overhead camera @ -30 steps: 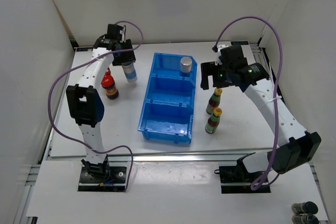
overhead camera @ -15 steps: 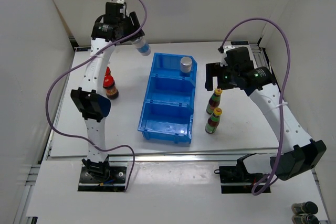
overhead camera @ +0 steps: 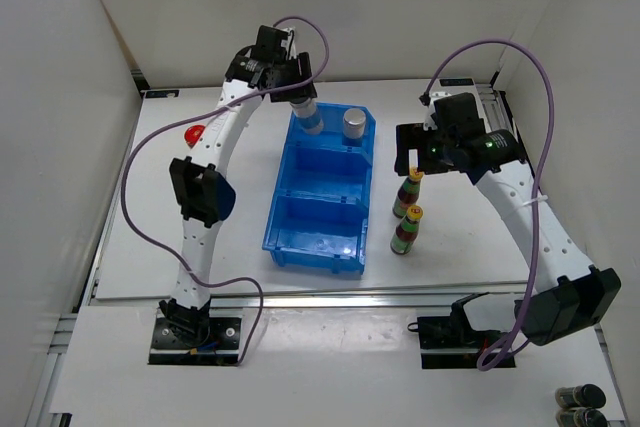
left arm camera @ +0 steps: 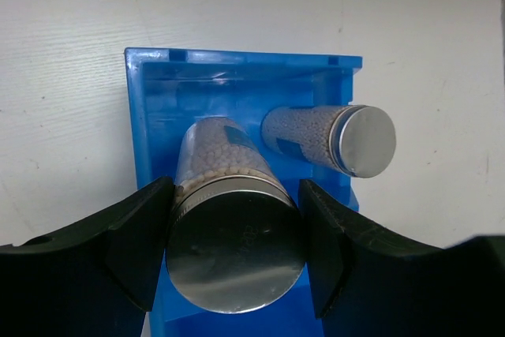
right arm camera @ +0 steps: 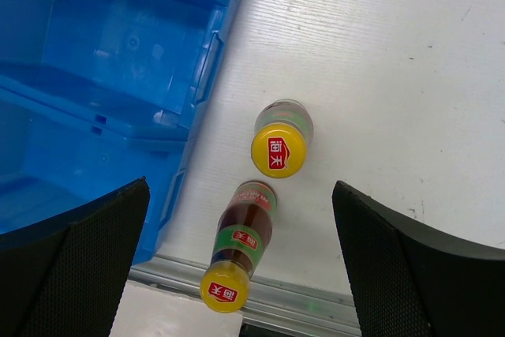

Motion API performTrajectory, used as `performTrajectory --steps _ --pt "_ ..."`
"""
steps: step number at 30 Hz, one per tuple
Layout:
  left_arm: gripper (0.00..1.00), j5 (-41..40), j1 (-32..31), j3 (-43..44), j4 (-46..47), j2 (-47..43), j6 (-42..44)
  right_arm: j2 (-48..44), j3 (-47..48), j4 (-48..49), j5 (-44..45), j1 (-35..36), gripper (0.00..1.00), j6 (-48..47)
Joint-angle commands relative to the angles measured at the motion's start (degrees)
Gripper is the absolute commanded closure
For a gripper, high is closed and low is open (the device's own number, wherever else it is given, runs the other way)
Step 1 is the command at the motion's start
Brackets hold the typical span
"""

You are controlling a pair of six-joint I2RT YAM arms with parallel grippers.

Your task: Organize the condiment bottles

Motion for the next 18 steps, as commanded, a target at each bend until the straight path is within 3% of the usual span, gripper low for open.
performTrajectory --steps 1,10,18 --pt "0.89 0.0 0.4 0.0 4.3 -2.4 0.7 -1.3 0.0 0.4 0.3 -0.2 0.0 -0.1" --pt "0.88 -1.6 -2.7 -0.6 5.4 1.9 1.2 -3.1 0.0 0.4 0.8 -0.2 0.0 -0.6" --pt "0.66 -2.3 -3.2 -1.7 5.4 3.0 2.3 -5.8 -0.4 2.6 4.2 -0.8 0.0 0.1"
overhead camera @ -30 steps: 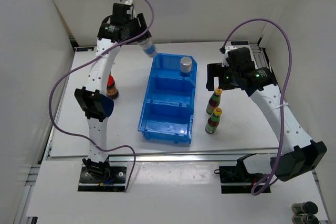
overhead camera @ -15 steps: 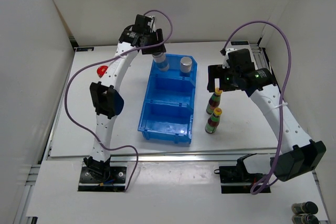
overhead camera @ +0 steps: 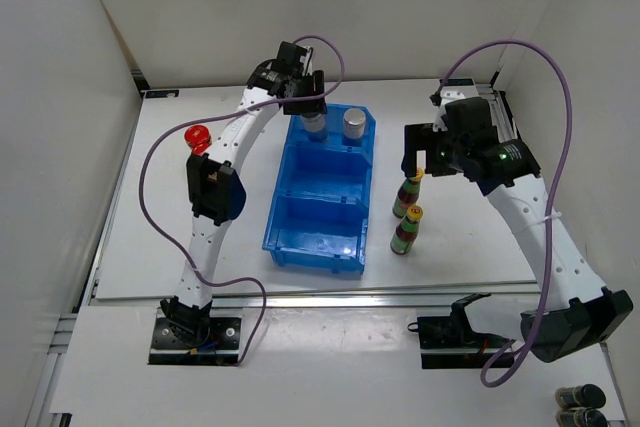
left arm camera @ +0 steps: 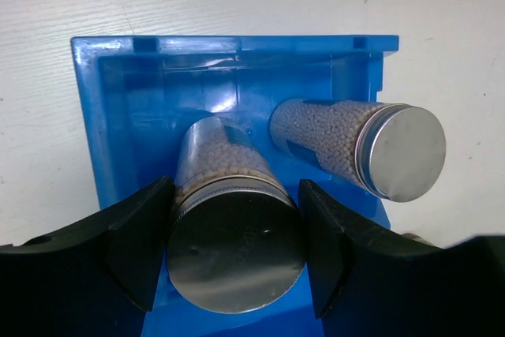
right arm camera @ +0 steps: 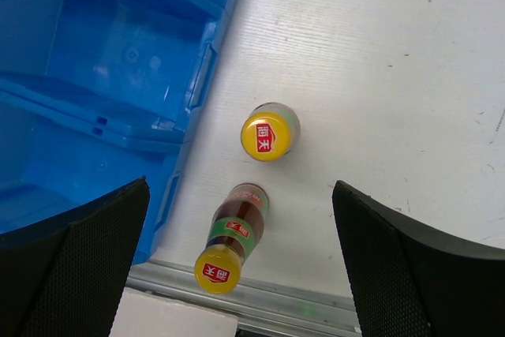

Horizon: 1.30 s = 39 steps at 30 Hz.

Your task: Organize the condiment bottles

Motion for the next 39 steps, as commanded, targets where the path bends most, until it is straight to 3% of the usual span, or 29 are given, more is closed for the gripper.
performTrajectory --steps 1,5,13,27,28,39 --pt "0.64 -1.2 -0.8 -0.1 2.8 -2.2 0.8 -1.4 0.7 1.5 3.4 -0.6 0.0 0.5" --pt "0.46 -1.8 -0.8 -0.1 2.8 -2.2 1.3 -0.1 0.7 0.4 4.0 -0.6 0.0 0.5" --pt "0.19 -3.0 -0.8 -0.6 2.8 -2.7 3.1 0.4 -0.4 -0.2 7.6 -0.6 0.0 3.7" --pt "0.08 -4.9 -0.8 -1.7 2.8 -4.4 3.1 0.4 -2.0 -0.2 7.0 -0.6 0.0 3.7" --pt "0.0 -4.9 -0.8 -1.7 2.8 -4.9 3.1 0.4 -2.0 -0.2 7.0 -0.6 0.0 3.7" --pt "0.0 -9.1 -0.8 0.0 2.8 -9.6 4.1 -0.5 -3.5 1.5 7.0 -0.6 0.0 3.7"
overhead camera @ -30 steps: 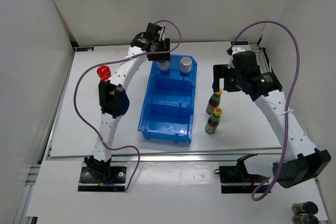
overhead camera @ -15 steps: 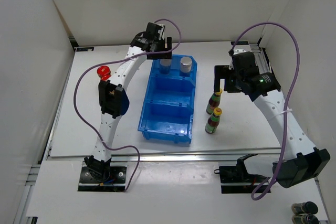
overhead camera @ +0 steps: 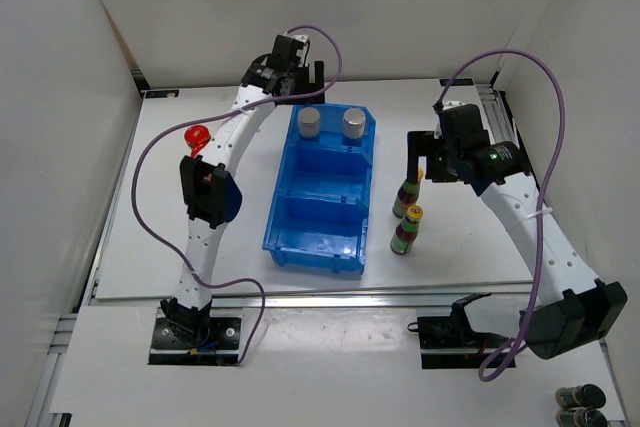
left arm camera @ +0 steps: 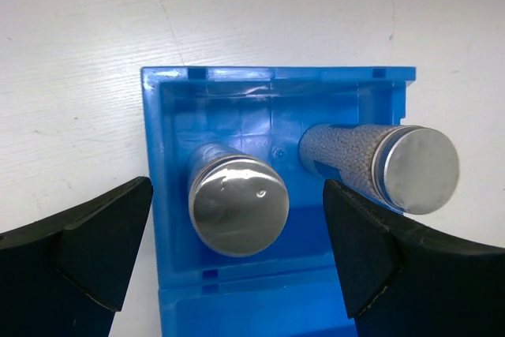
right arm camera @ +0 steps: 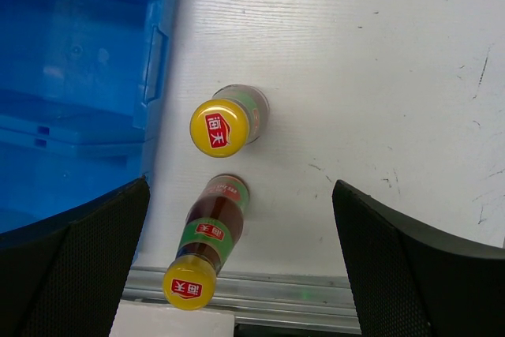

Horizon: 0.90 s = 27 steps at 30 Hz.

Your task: Organize the condiment bottles

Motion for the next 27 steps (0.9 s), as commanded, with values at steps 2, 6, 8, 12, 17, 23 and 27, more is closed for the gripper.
performTrajectory --steps 2,6,8,12,17,23,27 --pt "0.0 -2.5 -0.2 2.2 0.7 -7.7 0.7 -0.9 1.2 1.8 0.8 -0.2 0.0 0.3" --pt "0.0 -2.5 -0.2 3.4 0.7 -9.4 1.8 -0.4 1.9 1.8 0.8 -0.2 0.0 0.3" --pt "0.0 -2.5 -0.2 3.4 0.7 -10.0 1.8 -0.4 1.9 1.8 0.8 -0.2 0.0 0.3" --pt "0.0 -2.5 -0.2 4.6 0.7 -11.2 2.8 -0.4 1.9 1.8 0.8 -0.2 0.0 0.8" --pt "0.0 -3.0 -0.2 5.1 0.7 -13.1 2.8 -0.4 1.9 1.8 0.8 -0.2 0.0 0.8" --pt "0.0 -5.5 -0.2 3.8 0.7 -17.9 4.7 0.7 3.6 1.8 -0.4 -0.2 0.0 0.3" --pt "0.0 -7.5 -0.2 0.0 0.7 -23.2 6.0 1.8 4.1 1.8 -3.0 -0.2 0.0 -0.2"
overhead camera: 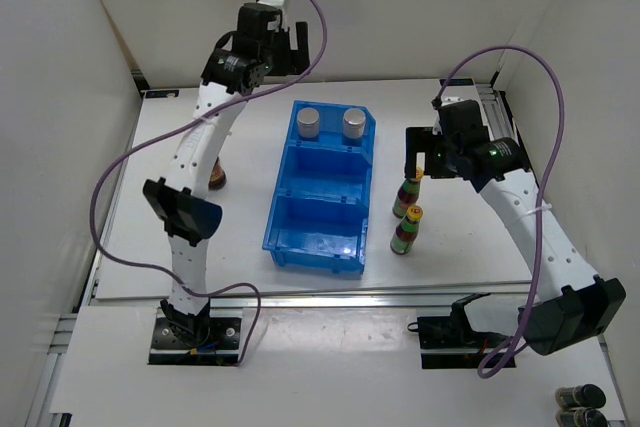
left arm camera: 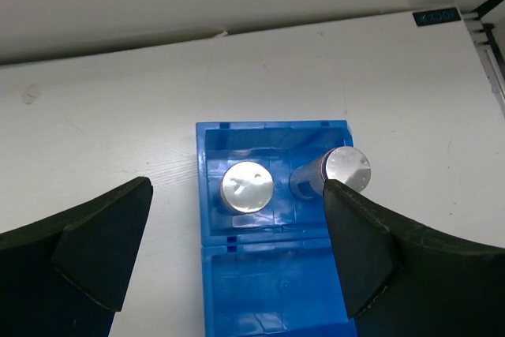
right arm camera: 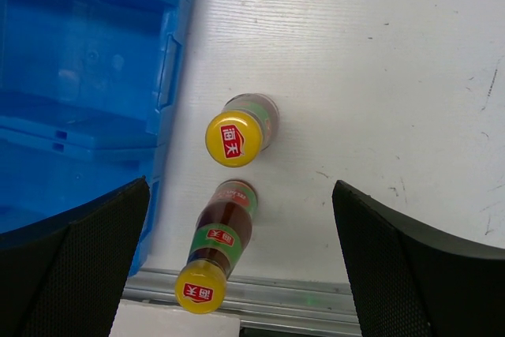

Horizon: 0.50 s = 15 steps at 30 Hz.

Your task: Organize the condiment bottles

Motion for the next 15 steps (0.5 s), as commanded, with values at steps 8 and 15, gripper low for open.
performTrajectory --steps 8,15 --pt "0.0 -1.5 3.9 -11.5 1.9 -14.0 1.8 2.0 3.1 2.2 -3.5 -0.2 0.0 -0.2" --pt "0.0 0.4 5.0 -15.2 3.9 -15.9 0.7 2.0 3.1 2.2 -4.0 -0.2 0.0 -0.2"
